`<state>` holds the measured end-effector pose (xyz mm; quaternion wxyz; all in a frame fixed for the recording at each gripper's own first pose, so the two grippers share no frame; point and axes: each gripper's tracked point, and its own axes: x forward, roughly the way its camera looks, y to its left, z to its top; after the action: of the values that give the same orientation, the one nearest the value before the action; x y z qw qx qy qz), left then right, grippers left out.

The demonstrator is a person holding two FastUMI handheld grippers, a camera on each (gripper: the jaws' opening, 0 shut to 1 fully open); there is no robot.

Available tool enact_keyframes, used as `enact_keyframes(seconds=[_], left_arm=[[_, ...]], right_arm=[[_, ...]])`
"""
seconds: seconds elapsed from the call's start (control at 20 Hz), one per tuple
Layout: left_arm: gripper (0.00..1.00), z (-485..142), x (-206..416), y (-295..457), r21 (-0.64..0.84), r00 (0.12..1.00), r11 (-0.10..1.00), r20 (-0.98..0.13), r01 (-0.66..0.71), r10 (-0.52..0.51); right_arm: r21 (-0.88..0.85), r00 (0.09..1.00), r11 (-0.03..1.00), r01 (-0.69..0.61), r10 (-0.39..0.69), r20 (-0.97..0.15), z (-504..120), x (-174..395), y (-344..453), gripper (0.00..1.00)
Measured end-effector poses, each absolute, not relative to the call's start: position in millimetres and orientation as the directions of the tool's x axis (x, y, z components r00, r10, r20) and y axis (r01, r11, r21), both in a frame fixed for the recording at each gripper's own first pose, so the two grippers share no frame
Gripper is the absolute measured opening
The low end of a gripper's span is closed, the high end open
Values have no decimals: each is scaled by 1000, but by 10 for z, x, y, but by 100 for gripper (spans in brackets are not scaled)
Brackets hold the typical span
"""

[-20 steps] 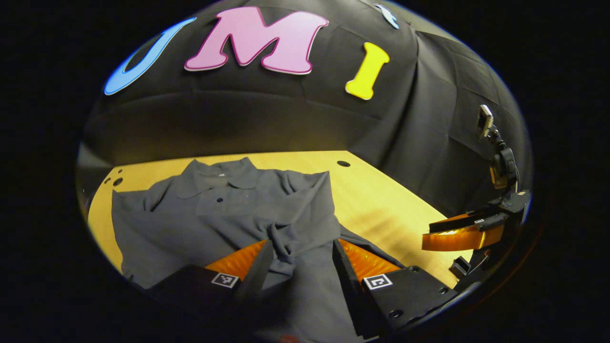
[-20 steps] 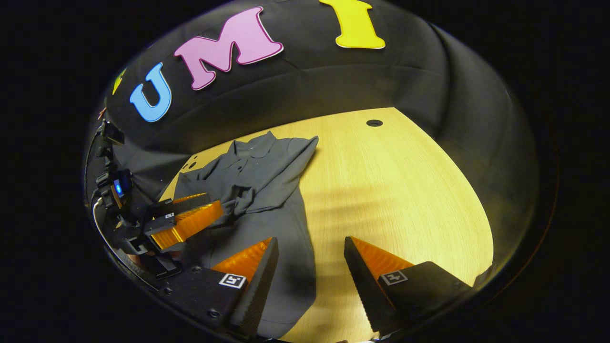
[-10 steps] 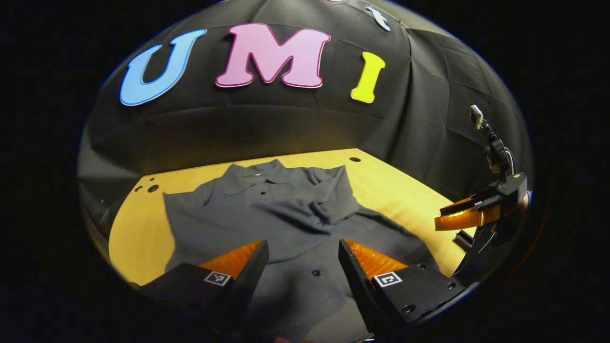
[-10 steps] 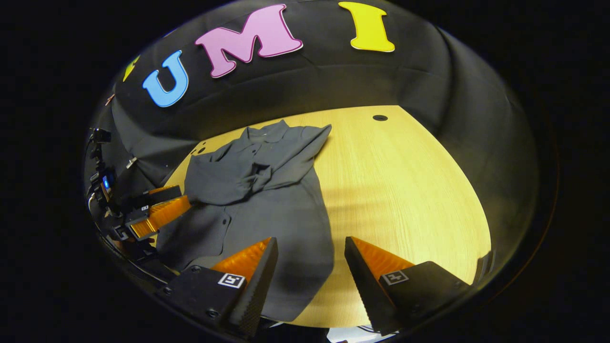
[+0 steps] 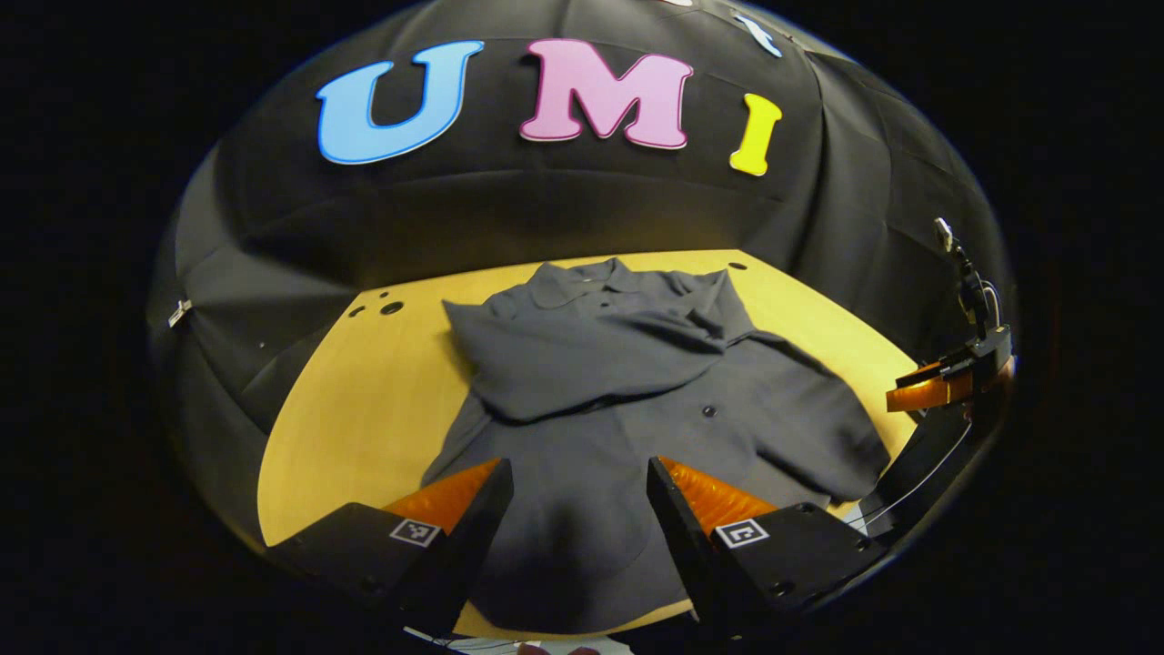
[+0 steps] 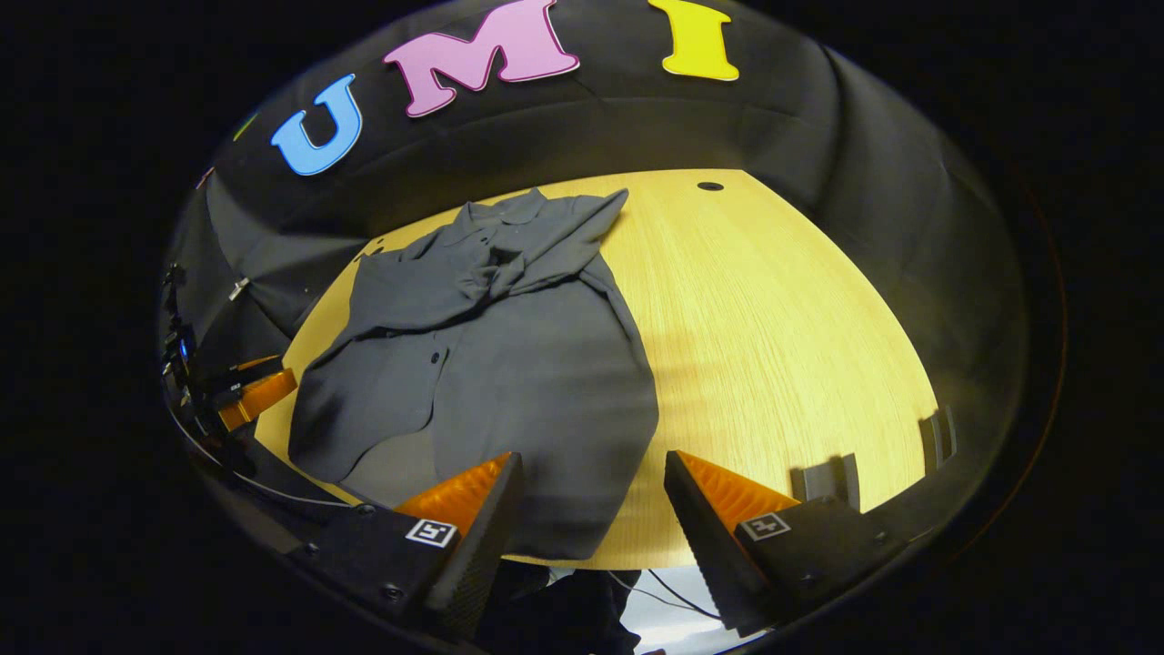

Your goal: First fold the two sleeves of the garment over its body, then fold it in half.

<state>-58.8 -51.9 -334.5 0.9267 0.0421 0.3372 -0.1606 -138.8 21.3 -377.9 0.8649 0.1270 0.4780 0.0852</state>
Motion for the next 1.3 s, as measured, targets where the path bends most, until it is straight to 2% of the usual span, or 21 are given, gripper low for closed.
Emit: enact_keyframes(seconds=[0.3,0.35,0.4,0.7,0.95,1.0,1.05,1.3], left_arm=[[94,-3672,-994,-38,-30,660,962,-721,273,-210],[92,-3724,-1053,12,-29,650,964,-733,265,-201],[94,-3798,-1097,47,-33,637,966,-746,257,-195],[94,-4100,-1264,219,-56,573,979,-804,196,-161],[94,-4236,-1289,200,-32,529,974,-835,225,-150],[92,-4241,-1286,191,-31,529,973,-835,227,-150],[94,-4257,-1277,194,-32,523,974,-839,224,-148],[95,-4260,-1277,178,-33,514,976,-846,217,-143]], right_arm=[[248,502,969,12,209,-839,-3867,-1601,283,96],[246,501,969,19,203,-841,-3888,-1607,296,96],[243,497,970,24,199,-845,-3913,-1615,302,96],[225,472,974,31,184,-862,-4106,-1641,380,96],[208,439,978,-7,190,-878,-4265,-1621,498,96],[204,436,979,-20,192,-879,-4286,-1614,516,96],[199,432,980,-30,192,-881,-4315,-1610,535,96],[148,424,987,-60,160,-891,-4369,-1574,556,95]])
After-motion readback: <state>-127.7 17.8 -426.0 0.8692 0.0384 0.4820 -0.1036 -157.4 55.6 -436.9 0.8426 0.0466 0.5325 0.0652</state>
